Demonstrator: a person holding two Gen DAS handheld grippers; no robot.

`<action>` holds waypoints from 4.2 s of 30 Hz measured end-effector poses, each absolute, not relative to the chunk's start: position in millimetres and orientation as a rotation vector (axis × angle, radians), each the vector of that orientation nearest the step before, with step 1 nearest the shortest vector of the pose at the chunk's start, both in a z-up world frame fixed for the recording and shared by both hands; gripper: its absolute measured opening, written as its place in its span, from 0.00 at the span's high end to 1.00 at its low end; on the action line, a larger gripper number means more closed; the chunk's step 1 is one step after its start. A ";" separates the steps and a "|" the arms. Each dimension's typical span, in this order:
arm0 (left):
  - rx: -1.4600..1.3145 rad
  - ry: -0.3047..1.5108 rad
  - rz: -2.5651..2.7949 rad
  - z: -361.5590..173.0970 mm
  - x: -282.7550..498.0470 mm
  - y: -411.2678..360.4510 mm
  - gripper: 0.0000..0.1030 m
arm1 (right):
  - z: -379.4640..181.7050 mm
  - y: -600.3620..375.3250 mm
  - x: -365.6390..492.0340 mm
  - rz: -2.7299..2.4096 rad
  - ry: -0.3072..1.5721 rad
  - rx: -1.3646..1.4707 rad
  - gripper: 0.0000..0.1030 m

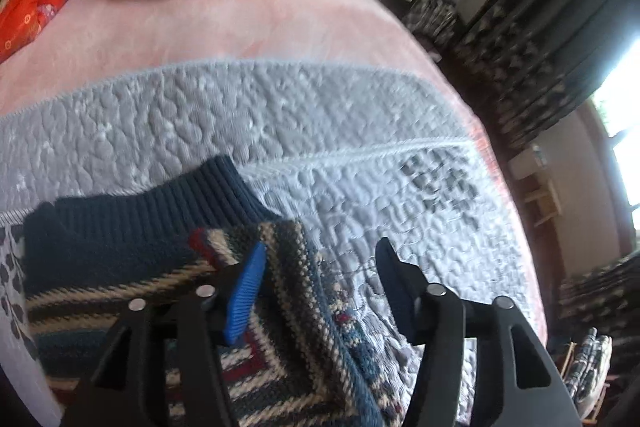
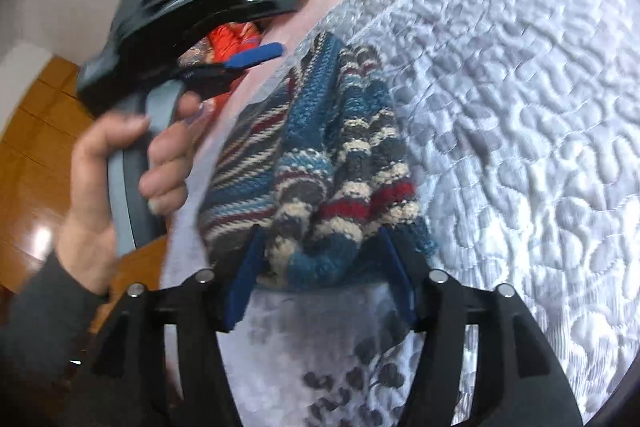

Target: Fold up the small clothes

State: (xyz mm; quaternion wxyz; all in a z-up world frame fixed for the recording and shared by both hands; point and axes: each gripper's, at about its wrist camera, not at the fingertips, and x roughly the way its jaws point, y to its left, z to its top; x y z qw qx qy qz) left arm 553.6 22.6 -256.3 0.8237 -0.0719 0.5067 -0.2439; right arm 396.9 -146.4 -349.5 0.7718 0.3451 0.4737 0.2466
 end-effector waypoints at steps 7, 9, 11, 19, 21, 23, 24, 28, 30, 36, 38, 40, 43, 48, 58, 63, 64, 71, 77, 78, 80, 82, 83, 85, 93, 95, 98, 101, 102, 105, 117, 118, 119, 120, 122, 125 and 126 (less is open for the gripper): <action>-0.270 1.080 -0.611 -241.7 520.3 92.2 0.35 | -351.5 -158.6 471.8 0.671 1.167 0.888 0.27; -0.395 1.095 -0.638 -251.7 503.3 121.5 0.35 | -355.6 -157.1 496.0 0.689 1.211 0.914 0.27; -0.477 1.089 -0.659 -258.8 491.3 140.3 0.35 | -358.9 -154.9 515.2 0.708 1.243 0.943 0.28; -0.571 1.101 -0.713 -288.7 450.8 168.1 0.35 | -359.4 -127.6 552.8 0.666 1.324 0.769 0.73; -0.591 1.090 -0.734 -287.3 450.0 169.3 0.35 | -351.9 -125.3 550.6 0.651 1.295 0.707 0.82; -0.620 1.080 -0.762 -284.4 448.8 169.4 0.35 | -338.1 -144.1 542.9 0.644 1.197 0.754 0.84; -0.626 1.084 -0.776 -284.5 448.4 169.1 0.35 | -340.7 -153.1 541.2 0.615 1.186 0.775 0.84; -0.584 1.121 -0.786 -290.8 447.7 159.8 0.35 | -365.1 -170.0 535.9 0.504 1.258 0.748 0.61; -0.600 1.126 -0.796 -291.0 448.9 159.7 0.35 | -346.1 -178.9 523.1 0.514 1.201 0.764 0.58; -0.646 1.191 -0.800 -311.9 460.5 161.2 0.35 | -322.7 -170.2 478.3 0.620 1.268 0.676 0.56; -0.656 1.220 -0.792 -319.1 464.7 159.2 0.35 | -335.0 -155.6 466.7 0.612 1.337 0.581 0.80; -0.662 1.248 -0.792 -323.0 467.7 156.0 0.35 | -340.5 -163.6 462.2 0.575 1.340 0.591 0.84; -0.621 1.317 -0.805 -328.0 469.8 143.1 0.36 | -360.2 -178.5 455.9 0.534 1.361 0.662 0.84; -0.590 1.292 -0.831 -311.1 470.6 131.2 0.37 | -332.2 -178.6 442.4 0.550 1.265 0.644 0.77; -0.580 1.461 -0.804 -378.7 466.1 101.8 0.60 | -356.4 -146.4 434.9 0.573 1.371 0.471 1.00; -0.586 1.360 -0.871 -358.5 460.5 102.8 0.37 | -299.4 -168.0 463.5 0.629 1.209 0.604 0.80; -0.580 1.364 -0.869 -361.1 460.0 100.1 0.36 | -295.5 -167.0 482.4 0.613 1.188 0.629 0.79; -0.588 1.362 -0.868 -350.9 453.4 93.7 0.34 | -335.3 -128.3 557.8 0.561 1.278 0.560 0.92; -0.594 1.193 -0.873 -309.6 447.7 133.7 0.28 | -340.4 -166.7 558.4 0.536 1.257 0.702 0.92; -0.600 1.161 -0.855 -305.1 447.0 145.8 0.26 | -333.9 -172.1 558.8 0.546 1.239 0.736 0.90; -0.627 1.109 -0.820 -297.6 450.9 164.7 0.23 | -322.2 -175.0 560.5 0.574 1.208 0.785 0.86; -0.647 1.107 -0.795 -298.2 456.5 170.6 0.23 | -317.1 -162.6 561.2 0.604 1.221 0.743 0.86; -0.646 1.110 -0.783 -299.9 459.2 170.5 0.23 | -317.7 -151.5 564.2 0.614 1.242 0.706 0.86; -0.657 1.126 -0.775 -305.0 465.0 169.1 0.23 | -328.4 -133.9 565.1 0.609 1.286 0.643 0.85; -0.606 1.247 -0.736 -335.8 489.1 162.8 0.23 | -314.6 -137.2 527.9 0.636 1.261 0.606 0.92; -0.603 1.244 -0.735 -337.6 487.5 161.0 0.24 | -317.0 -133.0 513.5 0.641 1.282 0.541 0.96; -0.605 1.254 -0.714 -338.0 490.4 164.2 0.33 | -342.1 -148.7 511.3 0.561 1.316 0.546 1.00; -0.632 1.193 -0.826 -309.8 474.7 161.2 0.34 | -319.7 -153.9 498.1 0.605 1.263 0.618 0.90; -0.615 1.187 -0.880 -303.9 467.4 155.8 0.34 | -313.7 -148.0 490.4 0.652 1.262 0.619 0.90; -0.568 1.263 -0.879 -322.1 463.6 141.8 0.33 | -322.6 -136.1 477.9 0.645 1.304 0.528 0.95; -0.575 1.356 -0.840 -365.4 448.1 149.3 0.50 | -344.4 -134.7 455.1 0.599 1.364 0.452 1.00; -0.591 1.347 -0.840 -369.3 443.1 151.2 0.50 | -343.1 -139.9 455.7 0.605 1.370 0.483 1.00; -0.593 1.329 -0.842 -366.6 438.5 154.1 0.48 | -332.9 -144.9 455.3 0.628 1.350 0.510 0.96; -0.600 1.313 -0.847 -361.9 433.2 156.1 0.43 | -326.2 -152.2 457.0 0.655 1.323 0.561 0.91; -0.644 1.249 -0.857 -348.6 420.8 168.4 0.16 | -317.4 -172.4 469.1 0.648 1.266 0.661 0.69; -0.642 1.192 -0.817 -340.5 408.8 191.5 0.14 | -323.3 -199.0 498.9 0.602 1.259 0.759 0.36; -0.638 1.185 -0.794 -341.2 407.5 198.8 0.14 | -331.9 -202.5 508.0 0.613 1.285 0.793 0.31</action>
